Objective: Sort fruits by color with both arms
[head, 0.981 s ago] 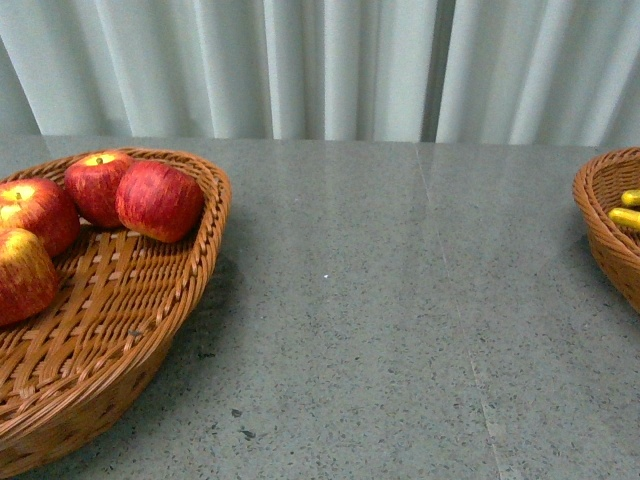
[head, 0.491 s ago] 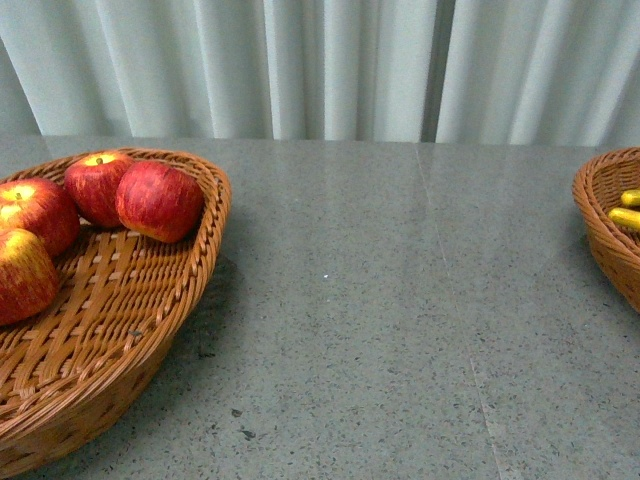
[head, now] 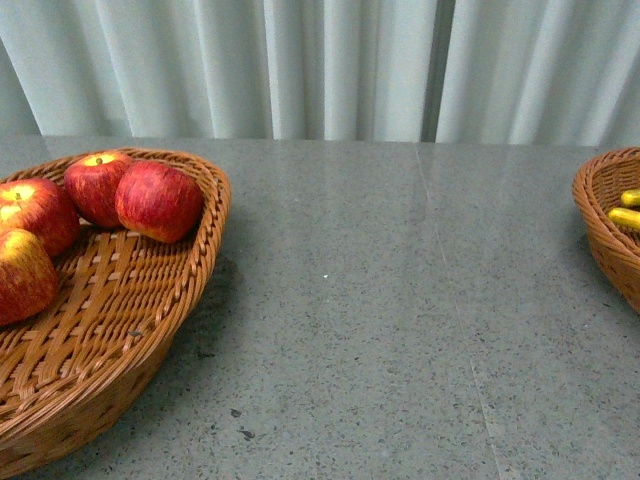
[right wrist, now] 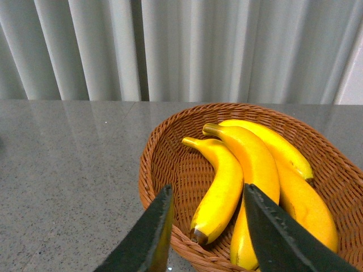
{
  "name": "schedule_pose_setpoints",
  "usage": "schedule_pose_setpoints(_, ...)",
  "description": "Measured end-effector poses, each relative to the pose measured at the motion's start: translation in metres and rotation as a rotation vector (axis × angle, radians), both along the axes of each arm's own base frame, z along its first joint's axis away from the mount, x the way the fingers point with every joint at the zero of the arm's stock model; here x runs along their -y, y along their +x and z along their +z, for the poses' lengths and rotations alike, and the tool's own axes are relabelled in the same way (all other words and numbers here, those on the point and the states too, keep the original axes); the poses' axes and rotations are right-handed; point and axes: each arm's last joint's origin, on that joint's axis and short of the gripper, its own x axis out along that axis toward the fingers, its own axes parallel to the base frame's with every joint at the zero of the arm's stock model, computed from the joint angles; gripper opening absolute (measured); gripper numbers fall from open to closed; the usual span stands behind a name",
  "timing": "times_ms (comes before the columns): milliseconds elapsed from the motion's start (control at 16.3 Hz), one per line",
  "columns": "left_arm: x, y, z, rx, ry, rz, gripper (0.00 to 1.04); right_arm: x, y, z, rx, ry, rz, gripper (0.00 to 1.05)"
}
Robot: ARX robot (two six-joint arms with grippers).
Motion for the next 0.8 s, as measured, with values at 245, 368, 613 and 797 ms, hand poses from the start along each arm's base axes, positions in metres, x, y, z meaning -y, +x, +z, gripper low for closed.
schedule_pose_setpoints(245, 0.0, 0.0, 0.0, 0.0, 0.0, 0.0, 0.98, 0.0, 0.0, 0.0, 0.0, 0.0, 0.0, 0.81)
schedule_pose_setpoints(368, 0.0, 0.0, 0.0, 0.0, 0.0, 0.0, 0.98, 0.0, 0.0, 0.0, 0.0, 0.0, 0.0, 0.93)
schedule_pose_setpoints(613, 0.0, 0.0, 0.0, 0.0, 0.0, 0.0, 0.98, 0.0, 0.0, 0.0, 0.0, 0.0, 0.0, 0.98)
schedule_pose_setpoints(797, 0.0, 0.0, 0.0, 0.0, 0.0, 0.0, 0.98, 0.0, 0.0, 0.0, 0.0, 0.0, 0.0, 0.98)
